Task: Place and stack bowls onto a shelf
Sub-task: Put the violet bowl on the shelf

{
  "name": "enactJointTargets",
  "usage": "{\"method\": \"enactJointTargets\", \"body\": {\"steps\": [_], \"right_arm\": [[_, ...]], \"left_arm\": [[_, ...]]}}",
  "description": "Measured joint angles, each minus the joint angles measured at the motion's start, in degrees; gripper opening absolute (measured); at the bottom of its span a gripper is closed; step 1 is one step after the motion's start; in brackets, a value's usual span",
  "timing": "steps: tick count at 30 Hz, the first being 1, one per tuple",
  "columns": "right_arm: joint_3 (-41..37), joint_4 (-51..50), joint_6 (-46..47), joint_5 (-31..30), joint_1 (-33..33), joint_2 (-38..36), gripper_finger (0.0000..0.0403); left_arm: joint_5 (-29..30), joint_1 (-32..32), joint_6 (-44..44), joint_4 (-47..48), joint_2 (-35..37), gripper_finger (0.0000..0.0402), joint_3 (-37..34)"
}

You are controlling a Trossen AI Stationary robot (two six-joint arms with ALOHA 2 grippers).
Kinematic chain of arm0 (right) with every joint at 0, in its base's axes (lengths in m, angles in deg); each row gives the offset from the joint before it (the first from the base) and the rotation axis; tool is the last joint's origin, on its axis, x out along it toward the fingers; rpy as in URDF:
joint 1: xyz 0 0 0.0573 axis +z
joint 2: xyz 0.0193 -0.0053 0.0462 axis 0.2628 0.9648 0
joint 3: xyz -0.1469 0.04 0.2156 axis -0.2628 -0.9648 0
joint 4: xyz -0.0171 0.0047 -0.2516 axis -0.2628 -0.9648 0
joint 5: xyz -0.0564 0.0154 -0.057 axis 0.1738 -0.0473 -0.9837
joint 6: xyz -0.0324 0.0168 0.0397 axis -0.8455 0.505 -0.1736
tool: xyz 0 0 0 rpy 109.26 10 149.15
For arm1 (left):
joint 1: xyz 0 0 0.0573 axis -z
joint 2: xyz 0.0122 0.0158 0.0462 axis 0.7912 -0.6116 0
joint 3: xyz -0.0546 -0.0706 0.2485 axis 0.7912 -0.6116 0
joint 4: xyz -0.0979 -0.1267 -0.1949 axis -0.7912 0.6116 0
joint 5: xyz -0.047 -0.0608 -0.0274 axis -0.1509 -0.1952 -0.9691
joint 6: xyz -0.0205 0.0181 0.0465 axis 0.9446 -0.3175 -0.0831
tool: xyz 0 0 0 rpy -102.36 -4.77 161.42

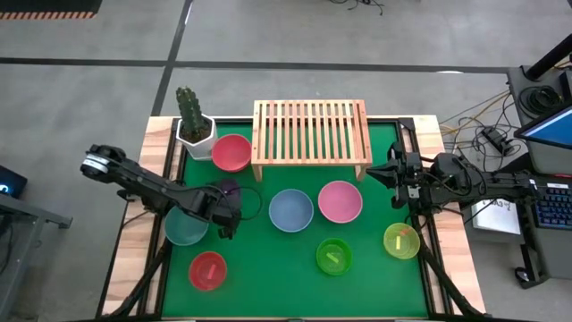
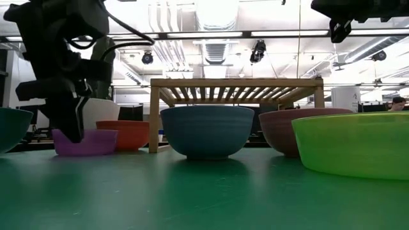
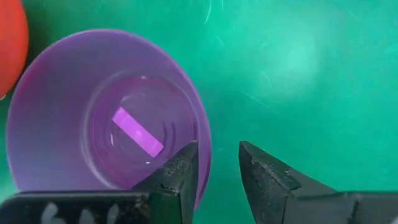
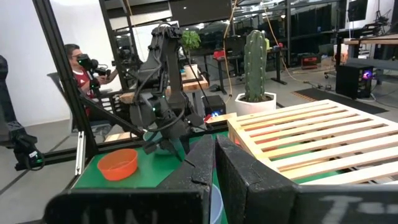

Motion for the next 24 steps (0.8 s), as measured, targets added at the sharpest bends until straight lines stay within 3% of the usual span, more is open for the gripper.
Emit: {"method": "enactJointTargets", "body": {"steps": [9, 16, 24], "right_arm": [[0.0, 0.0, -0.3, 0.0, 0.0, 0.0, 0.0009], [0.0, 0.0, -0.4, 0.0, 0.0, 0.0, 0.0009], [0.0, -0.4, -0.4, 0.0, 0.0, 0.0, 0.0009]], "left_arm": [[0.0, 0.0, 0.0, 0.1, -1.6, 0.0006, 0.4], [-0.3, 0.2, -1.6, 3.6, -1.6, 0.0001, 4.3], [-3.3, 1.0, -7.7, 13.9, -1.6, 0.0, 16.2]]}}
